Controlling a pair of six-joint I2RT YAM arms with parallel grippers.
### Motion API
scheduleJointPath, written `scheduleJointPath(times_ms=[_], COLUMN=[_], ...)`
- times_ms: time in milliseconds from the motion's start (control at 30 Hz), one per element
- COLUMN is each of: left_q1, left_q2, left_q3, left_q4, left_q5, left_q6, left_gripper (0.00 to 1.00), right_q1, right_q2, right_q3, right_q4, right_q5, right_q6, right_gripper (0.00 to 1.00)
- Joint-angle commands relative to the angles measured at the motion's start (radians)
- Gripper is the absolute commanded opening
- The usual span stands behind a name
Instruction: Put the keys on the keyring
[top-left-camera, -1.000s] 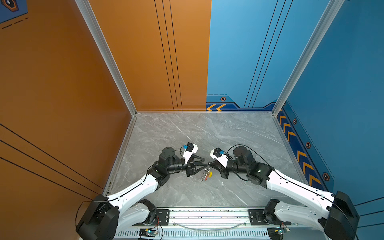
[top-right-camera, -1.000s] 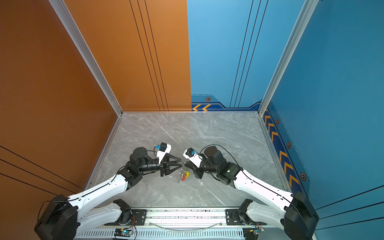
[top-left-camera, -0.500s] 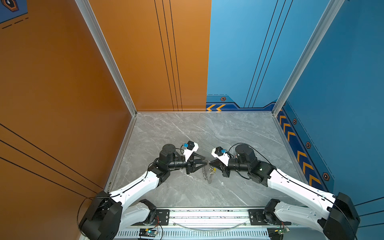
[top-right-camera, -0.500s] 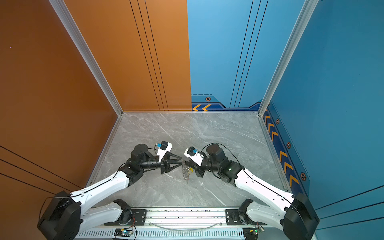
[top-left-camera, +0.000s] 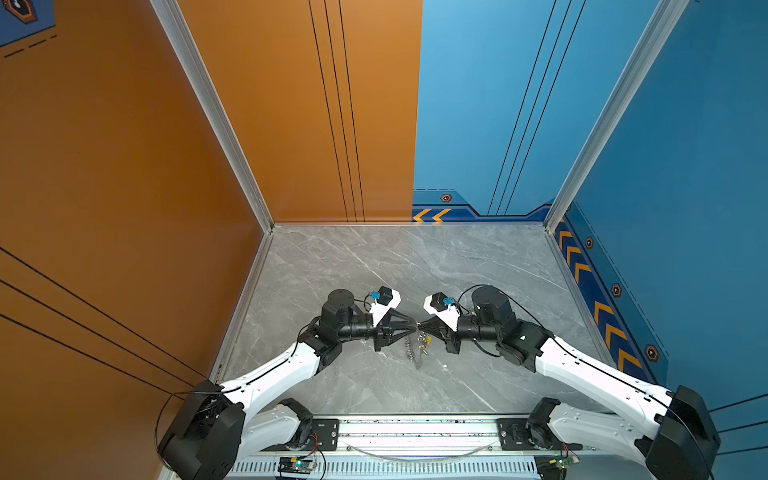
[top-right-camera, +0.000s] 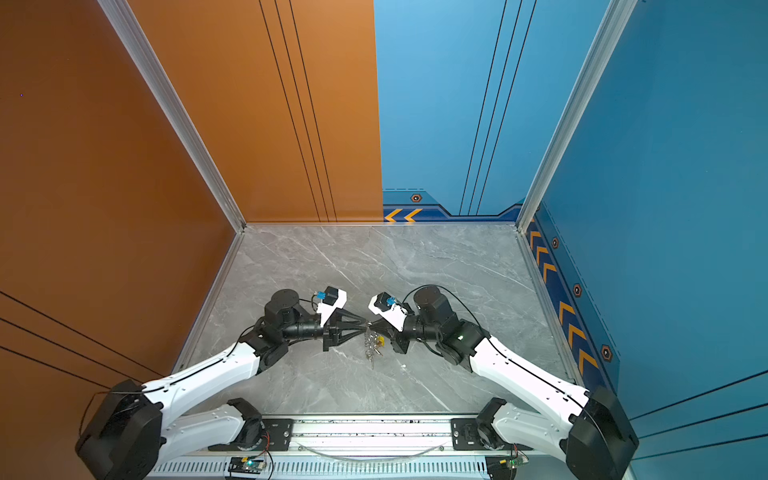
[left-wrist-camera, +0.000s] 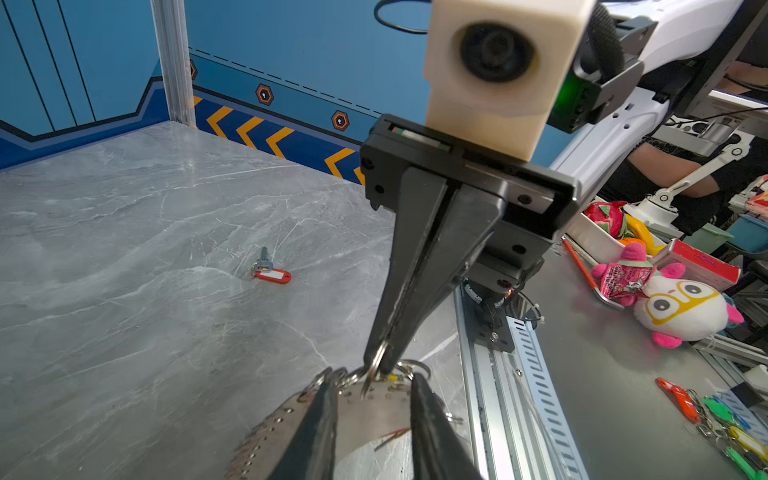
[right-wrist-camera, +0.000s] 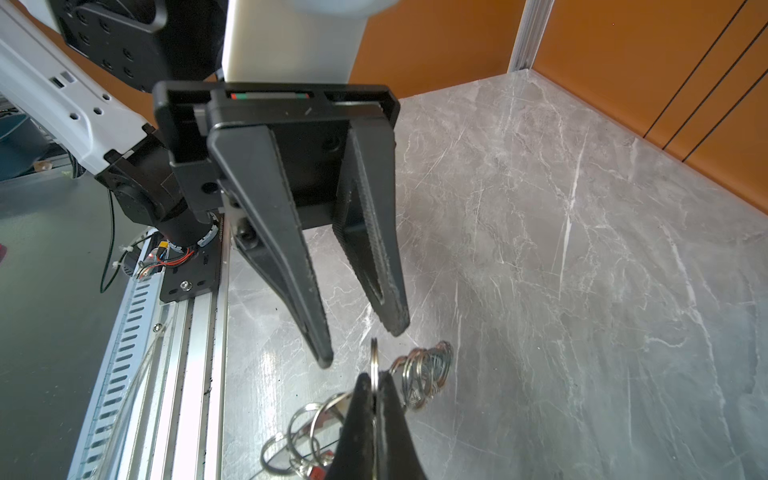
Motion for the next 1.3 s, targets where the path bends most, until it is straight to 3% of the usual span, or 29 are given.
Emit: scheduleJointPath(times_ms=[0,600,933,1267], left_q1=[-0.011,-0.011,-0.015,-0.023], left_q2=[0.009,0.036,0.024,0.024], left_q3=[-0.018,-0.009,-0.018,-0.016], left_q4=[-0.007,-0.007,-0.005,-0.005], left_q5=[0.036,0.076,0.070,0.093], left_q6=[0.034,0.053,0.064,0.073], left_gripper=[0.29,0.13,0.21,0.07], right_q1=[-0.002,-0.001,0.007,0.013], right_q2=[-0.007,0.012,0.018,0.018], right_q3=[0.037,0.051,0.064,0.064], right_q4=[0.002,-0.020,-0.048,-0.051], right_q5=[-0.039,-0.081,-0.104,-0.091], right_q6=[-0.022,-0.030,-0.037,-0.040], right_gripper=[0.00,0.00,0.00,0.00])
